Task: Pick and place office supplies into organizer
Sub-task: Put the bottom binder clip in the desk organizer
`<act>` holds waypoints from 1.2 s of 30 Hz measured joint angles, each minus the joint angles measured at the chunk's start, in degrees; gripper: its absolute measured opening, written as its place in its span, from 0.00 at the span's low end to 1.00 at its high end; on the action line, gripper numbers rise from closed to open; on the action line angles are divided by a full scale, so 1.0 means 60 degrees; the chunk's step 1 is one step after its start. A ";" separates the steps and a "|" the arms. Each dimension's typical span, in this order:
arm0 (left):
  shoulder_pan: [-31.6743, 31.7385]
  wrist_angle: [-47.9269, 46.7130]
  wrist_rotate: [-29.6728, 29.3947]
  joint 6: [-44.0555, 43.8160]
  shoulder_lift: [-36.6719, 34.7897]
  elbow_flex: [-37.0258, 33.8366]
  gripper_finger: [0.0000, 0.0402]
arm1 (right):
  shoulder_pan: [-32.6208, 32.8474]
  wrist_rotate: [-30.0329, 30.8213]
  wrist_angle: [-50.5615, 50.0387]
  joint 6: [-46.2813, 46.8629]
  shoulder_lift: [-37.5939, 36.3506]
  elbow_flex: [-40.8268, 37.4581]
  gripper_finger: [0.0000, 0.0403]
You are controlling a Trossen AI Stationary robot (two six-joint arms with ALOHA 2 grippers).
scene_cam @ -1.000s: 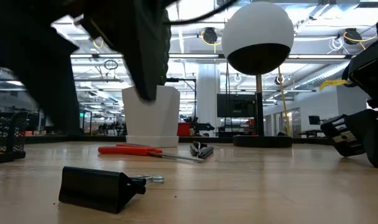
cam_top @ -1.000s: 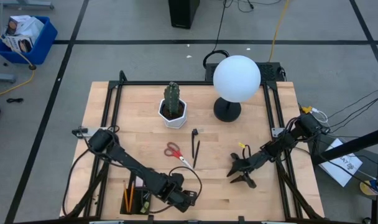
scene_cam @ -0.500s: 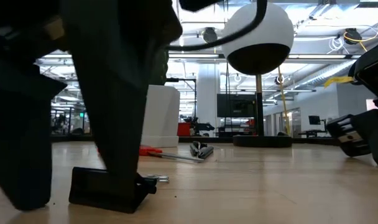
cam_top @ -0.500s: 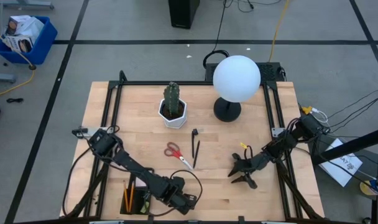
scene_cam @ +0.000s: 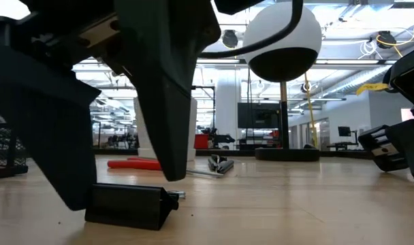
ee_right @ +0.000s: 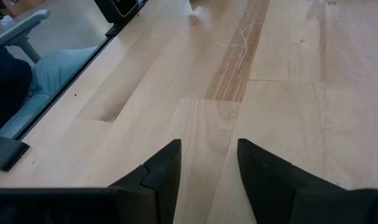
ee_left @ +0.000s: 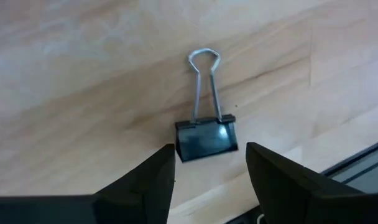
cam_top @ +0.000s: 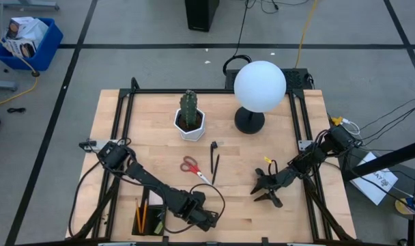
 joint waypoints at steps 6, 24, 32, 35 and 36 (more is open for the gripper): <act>0.0066 -0.0031 0.0013 0.0174 0.0036 0.0000 0.51 | 0.0002 0.0000 -0.0004 -0.0004 0.0000 -0.0002 0.38; 0.0142 -0.0083 0.0549 0.0518 0.0478 0.0040 0.51 | 0.0168 0.0244 -0.0048 -0.0037 0.0000 -0.0002 0.38; -0.0036 -0.0343 -0.0005 0.1016 0.0492 0.0036 0.51 | 0.0171 0.0298 -0.0026 -0.0037 0.0000 0.0000 0.38; -0.0083 -0.0184 -0.0277 0.1262 0.0494 0.0022 0.51 | 0.0178 0.0387 -0.0051 -0.0036 0.0001 0.0000 0.38; -0.0075 -0.0205 -0.0272 0.1199 0.0521 0.0018 0.51 | 0.0178 0.0396 -0.0059 -0.0035 0.0000 0.0000 0.38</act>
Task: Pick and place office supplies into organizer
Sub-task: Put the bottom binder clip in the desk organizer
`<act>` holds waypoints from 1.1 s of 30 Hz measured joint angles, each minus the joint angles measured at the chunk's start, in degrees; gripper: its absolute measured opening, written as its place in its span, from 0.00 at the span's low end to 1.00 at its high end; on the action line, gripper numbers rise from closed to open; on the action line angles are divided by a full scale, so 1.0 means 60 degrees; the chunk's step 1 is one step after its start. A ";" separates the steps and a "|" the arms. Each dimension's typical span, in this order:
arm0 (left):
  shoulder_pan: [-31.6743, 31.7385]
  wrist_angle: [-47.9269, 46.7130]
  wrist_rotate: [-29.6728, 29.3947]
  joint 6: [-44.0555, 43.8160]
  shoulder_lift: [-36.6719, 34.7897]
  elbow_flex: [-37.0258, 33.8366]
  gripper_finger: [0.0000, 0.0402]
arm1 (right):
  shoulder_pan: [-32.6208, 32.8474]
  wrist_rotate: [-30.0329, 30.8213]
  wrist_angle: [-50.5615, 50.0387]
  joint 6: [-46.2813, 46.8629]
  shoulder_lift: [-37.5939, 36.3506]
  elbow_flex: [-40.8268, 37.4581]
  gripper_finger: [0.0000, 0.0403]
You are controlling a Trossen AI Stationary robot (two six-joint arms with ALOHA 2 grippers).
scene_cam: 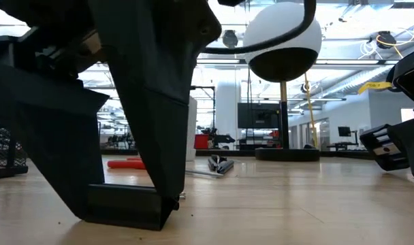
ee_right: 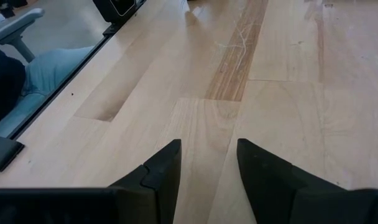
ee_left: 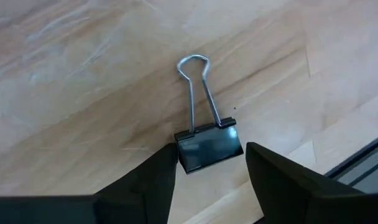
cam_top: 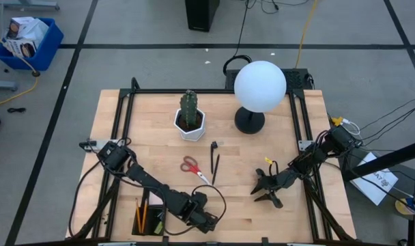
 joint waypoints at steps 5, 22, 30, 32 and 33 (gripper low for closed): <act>0.0208 -0.0150 0.0578 -0.0885 0.0088 0.0007 0.48 | 0.0000 0.0012 -0.0010 0.0031 0.0004 0.0000 0.38; 0.0240 -0.0144 0.0621 -0.0563 0.0095 -0.0018 0.16 | -0.0002 0.0012 -0.0010 0.0071 0.0004 0.0000 0.38; 0.0304 -0.0221 0.0435 0.0293 0.0099 -0.0015 0.07 | -0.0004 0.0009 0.0088 -0.0258 0.0006 -0.0004 0.38; 0.0378 -0.0277 0.0612 0.0532 0.0099 -0.0015 0.04 | -0.0004 0.0001 0.0233 -0.0394 0.0011 -0.0011 0.38; 0.0433 -0.0313 0.0719 0.0668 0.0097 -0.0008 0.03 | -0.0004 0.0004 0.0293 -0.0413 0.0011 -0.0018 0.38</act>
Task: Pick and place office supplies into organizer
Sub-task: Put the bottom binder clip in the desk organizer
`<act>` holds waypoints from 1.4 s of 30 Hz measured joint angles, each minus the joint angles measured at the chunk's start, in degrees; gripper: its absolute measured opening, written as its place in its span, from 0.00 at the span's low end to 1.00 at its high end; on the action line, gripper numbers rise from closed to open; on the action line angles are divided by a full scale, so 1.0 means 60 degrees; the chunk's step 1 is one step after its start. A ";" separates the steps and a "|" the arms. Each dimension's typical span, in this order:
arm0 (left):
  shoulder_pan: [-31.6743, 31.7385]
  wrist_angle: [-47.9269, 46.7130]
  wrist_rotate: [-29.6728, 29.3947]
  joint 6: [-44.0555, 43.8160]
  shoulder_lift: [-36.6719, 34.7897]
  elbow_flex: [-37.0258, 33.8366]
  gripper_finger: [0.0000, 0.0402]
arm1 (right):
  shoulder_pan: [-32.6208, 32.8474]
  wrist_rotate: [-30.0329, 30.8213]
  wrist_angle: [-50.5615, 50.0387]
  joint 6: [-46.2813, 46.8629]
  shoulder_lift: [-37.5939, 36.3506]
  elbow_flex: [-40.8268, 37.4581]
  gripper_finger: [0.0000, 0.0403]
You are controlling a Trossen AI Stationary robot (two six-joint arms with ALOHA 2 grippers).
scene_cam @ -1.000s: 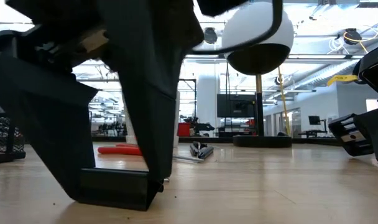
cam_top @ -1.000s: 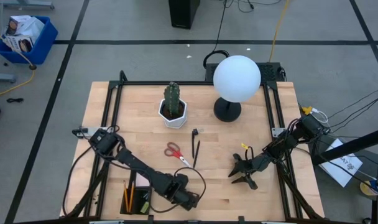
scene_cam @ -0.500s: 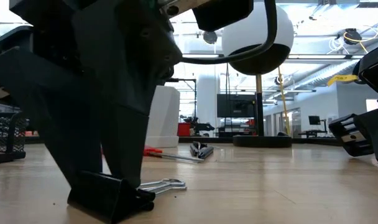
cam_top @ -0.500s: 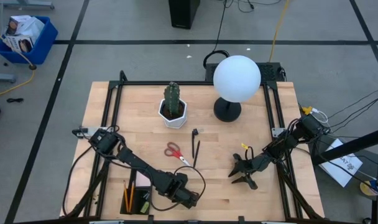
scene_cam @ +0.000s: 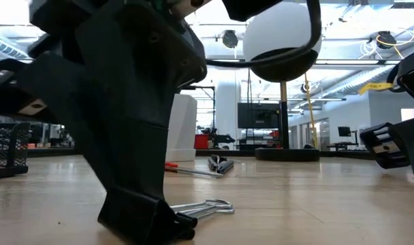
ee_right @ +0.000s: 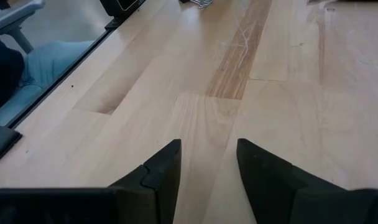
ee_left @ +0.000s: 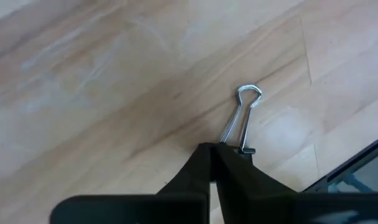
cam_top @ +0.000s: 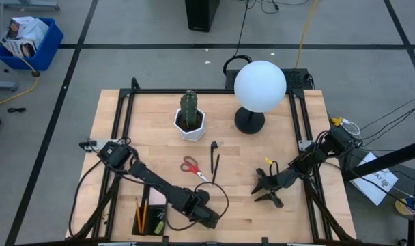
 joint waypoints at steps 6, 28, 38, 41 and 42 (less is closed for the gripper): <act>0.0393 -0.0612 0.0078 0.1271 -0.0056 0.0008 0.03 | -0.0010 0.0019 0.0072 -0.0016 0.0000 0.0000 0.38; 0.0325 0.0701 -0.1287 0.2474 -0.1565 -0.0057 0.05 | -0.0195 0.0019 0.0515 -0.0899 0.0004 0.0000 0.38; 0.0328 0.1974 -0.2122 0.3431 -0.1616 -0.0039 0.05 | -0.0594 0.0005 0.0913 -0.1790 -0.1302 -0.0363 0.38; 0.0328 0.1901 -0.2139 0.3636 -0.1616 -0.0039 0.05 | -0.0715 0.0081 0.0940 -0.1807 -0.1928 -0.0624 0.38; 0.0324 0.1887 -0.2143 0.3709 -0.1616 -0.0039 0.05 | -0.0753 0.0062 0.1101 -0.1598 -0.2159 -0.0706 0.38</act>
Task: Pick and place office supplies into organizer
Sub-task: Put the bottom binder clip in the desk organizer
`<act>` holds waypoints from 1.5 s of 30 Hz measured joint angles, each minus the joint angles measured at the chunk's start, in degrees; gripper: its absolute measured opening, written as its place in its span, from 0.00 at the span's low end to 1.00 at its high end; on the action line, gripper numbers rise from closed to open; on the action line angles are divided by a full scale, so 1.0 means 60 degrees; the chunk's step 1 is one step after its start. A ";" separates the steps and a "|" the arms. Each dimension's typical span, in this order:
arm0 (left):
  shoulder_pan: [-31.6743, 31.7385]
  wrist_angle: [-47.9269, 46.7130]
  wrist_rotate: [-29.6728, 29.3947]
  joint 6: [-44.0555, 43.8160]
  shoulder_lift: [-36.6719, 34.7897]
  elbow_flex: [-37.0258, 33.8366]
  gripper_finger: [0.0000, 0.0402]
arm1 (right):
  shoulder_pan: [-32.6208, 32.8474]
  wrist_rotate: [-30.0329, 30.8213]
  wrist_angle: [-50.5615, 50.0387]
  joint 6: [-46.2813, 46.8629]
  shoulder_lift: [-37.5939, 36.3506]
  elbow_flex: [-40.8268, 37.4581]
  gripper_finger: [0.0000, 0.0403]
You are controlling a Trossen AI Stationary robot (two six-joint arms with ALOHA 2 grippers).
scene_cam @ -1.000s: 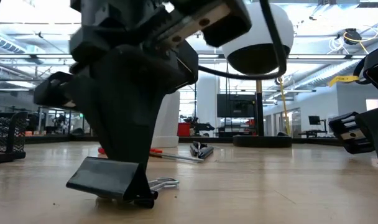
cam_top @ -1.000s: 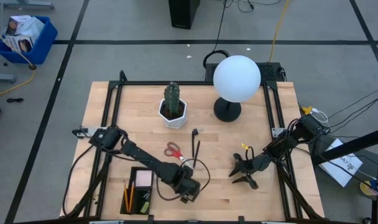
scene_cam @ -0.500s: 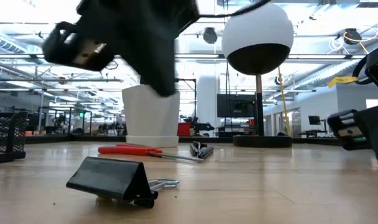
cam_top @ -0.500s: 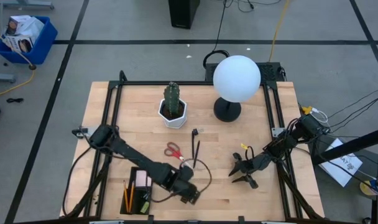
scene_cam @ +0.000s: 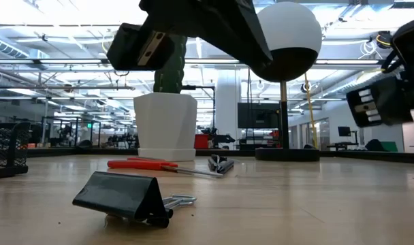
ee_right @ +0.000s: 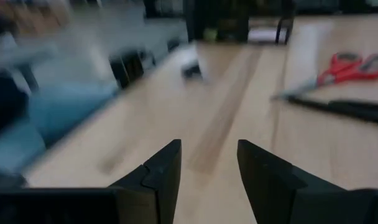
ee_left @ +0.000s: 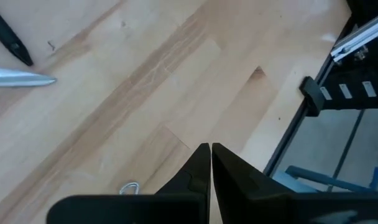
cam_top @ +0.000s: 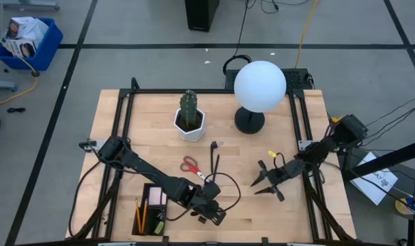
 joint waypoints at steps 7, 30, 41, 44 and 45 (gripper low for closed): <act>-0.0123 -0.0122 -0.0304 0.0349 -0.0004 0.0007 0.05 | -0.0049 -0.0619 0.0474 -0.0437 -0.2575 -0.0622 0.38; -0.0503 -0.0111 -0.0418 0.0155 -0.0018 0.0022 0.05 | -0.0278 -0.0217 -0.8662 -0.0717 -1.1762 -0.0609 0.38; -0.0618 -0.0038 0.0389 0.0115 -0.0022 0.0025 0.05 | -0.0275 0.0959 -0.9403 -0.0735 -1.2594 -0.0623 0.38; -0.0652 -0.0077 0.0875 0.0046 -0.0022 0.0029 0.05 | -0.0275 0.0959 -0.9415 -0.0720 -1.2591 -0.0623 0.38; -0.0652 -0.0106 0.1078 -0.0005 -0.0022 0.0029 0.05 | -0.0275 0.0959 -0.9408 -0.0717 -1.2592 -0.0623 0.38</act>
